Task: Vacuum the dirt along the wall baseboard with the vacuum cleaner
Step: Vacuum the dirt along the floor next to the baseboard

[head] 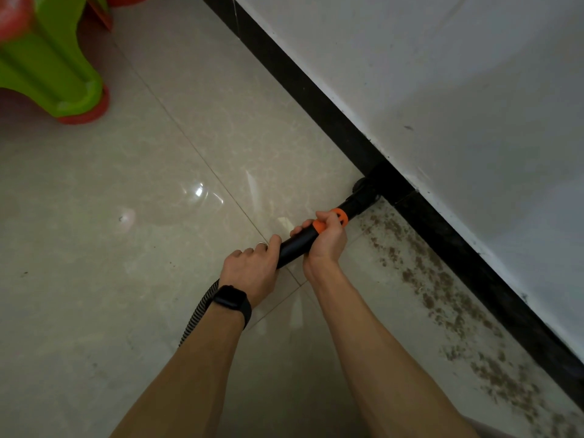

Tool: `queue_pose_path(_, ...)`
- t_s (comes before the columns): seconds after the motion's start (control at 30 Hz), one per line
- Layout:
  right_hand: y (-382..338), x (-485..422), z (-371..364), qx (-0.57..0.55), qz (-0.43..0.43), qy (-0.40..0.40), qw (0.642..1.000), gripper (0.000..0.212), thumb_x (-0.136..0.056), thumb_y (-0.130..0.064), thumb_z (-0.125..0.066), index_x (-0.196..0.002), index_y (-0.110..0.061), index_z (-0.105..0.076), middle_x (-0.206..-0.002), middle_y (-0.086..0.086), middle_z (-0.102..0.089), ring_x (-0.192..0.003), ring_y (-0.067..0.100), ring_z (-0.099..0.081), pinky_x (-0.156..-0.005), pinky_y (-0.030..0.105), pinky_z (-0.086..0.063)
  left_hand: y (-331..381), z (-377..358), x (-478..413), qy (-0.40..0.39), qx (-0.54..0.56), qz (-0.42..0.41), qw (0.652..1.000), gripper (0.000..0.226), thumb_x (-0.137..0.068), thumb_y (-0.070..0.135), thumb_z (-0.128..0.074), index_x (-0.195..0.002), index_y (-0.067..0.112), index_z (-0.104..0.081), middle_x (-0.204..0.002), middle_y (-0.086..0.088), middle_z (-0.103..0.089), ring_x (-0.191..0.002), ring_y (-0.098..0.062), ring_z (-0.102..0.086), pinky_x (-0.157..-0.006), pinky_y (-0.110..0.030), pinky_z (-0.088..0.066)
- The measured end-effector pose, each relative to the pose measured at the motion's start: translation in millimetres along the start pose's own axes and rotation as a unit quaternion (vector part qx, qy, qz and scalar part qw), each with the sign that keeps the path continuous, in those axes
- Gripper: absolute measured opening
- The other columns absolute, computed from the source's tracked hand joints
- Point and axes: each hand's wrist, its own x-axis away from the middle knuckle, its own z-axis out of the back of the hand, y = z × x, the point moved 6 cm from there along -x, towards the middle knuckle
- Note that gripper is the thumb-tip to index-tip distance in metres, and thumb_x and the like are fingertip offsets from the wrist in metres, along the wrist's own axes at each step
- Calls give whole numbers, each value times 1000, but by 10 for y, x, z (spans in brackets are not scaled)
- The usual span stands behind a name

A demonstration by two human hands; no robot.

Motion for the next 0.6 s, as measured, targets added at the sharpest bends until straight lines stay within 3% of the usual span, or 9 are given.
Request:
queue_pose_path(0.27, -39, -140, -380, 99, 8, -29, 995, 13, -83, -11, -66, -93, -5, -60, -59, 6, -62, -50, 22, -63, -58, 35, -58, -285, -54, -133, -2, 161, 85, 983, 32, -90, 32, -58, -108, 25, -33, -77, 5, -55, -53, -15, -48, -45, -25, -31)
queue_pose_path(0.37, -56, -182, -500, 146, 3, -41, 988, 35, -87, -15, -68, -118, 0, -59, -62, 4, -66, -52, 20, -68, -54, 29, -57, -368, -82, -202, -12, 209, 109, 972, 31, -89, 33, -57, -109, 29, -34, -71, 8, -51, -54, -13, -51, -47, -27, -39)
queue_pose_path(0.47, -79, -183, -503, 164, 4, -42, 986, 42, -89, -17, -68, -126, -1, -56, -70, 6, -68, -54, 19, -70, -52, 26, -56, -376, -80, -228, -15, 210, 106, 972, 31, -88, 34, -58, -109, 30, -36, -70, 8, -52, -55, -12, -52, -47, -27, -39)
queue_pose_path(0.6, -76, -122, -301, 145, 13, -10, 989, 34, -88, -18, -67, -118, -2, -59, -69, 6, -67, -55, 20, -70, -53, 26, -56, -282, -68, -186, -41, 174, 60, 982, 34, -86, 35, -59, -107, 31, -33, -70, 8, -51, -55, -16, -53, -49, -27, -41)
